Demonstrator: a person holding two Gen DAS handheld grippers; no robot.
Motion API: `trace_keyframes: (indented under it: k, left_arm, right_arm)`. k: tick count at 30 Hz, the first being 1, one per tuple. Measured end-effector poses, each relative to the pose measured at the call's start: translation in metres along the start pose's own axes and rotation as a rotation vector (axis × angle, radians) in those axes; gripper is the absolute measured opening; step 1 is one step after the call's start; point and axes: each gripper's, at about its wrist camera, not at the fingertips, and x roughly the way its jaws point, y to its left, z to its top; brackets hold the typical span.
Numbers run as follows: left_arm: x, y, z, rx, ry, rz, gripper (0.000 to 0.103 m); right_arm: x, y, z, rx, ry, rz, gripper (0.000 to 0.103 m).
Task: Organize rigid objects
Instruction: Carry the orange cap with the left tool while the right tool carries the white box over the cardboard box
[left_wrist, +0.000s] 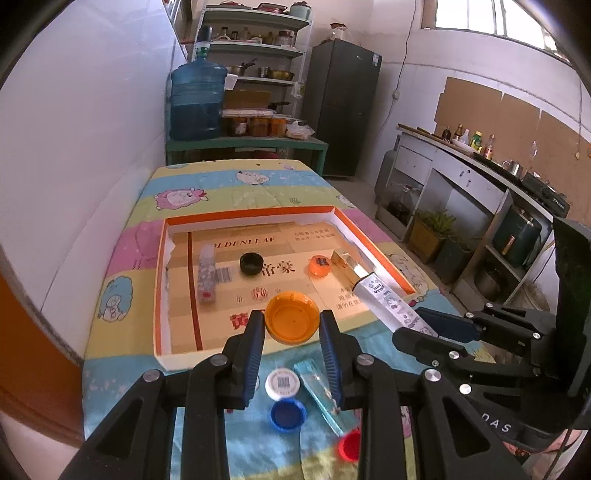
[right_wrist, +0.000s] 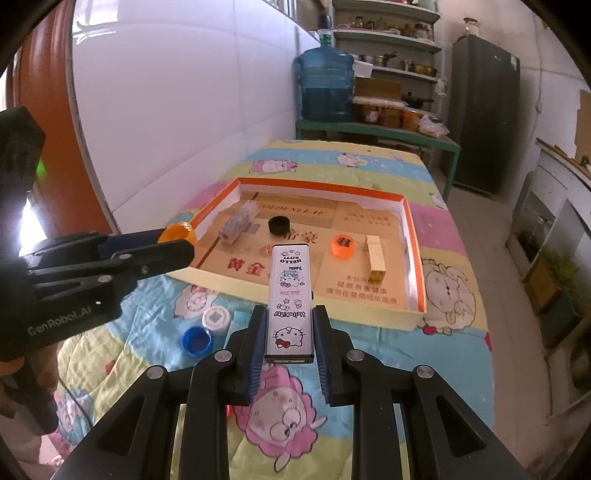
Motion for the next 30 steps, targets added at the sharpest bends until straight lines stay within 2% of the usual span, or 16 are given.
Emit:
trace_keyframes:
  k: [17,30]
  left_arm:
    - [0.071,0.022,0.020,-0.030,0.085,0.035,0.031]
    - [0.104,0.034,0.026,-0.040,0.131,0.061,0.031]
  right_arm:
    - [0.061,-0.026,0.034,0.020,0.054,0.028,0.025]
    - [0.102,-0.031,0.040,0.022,0.097,0.047,0.025]
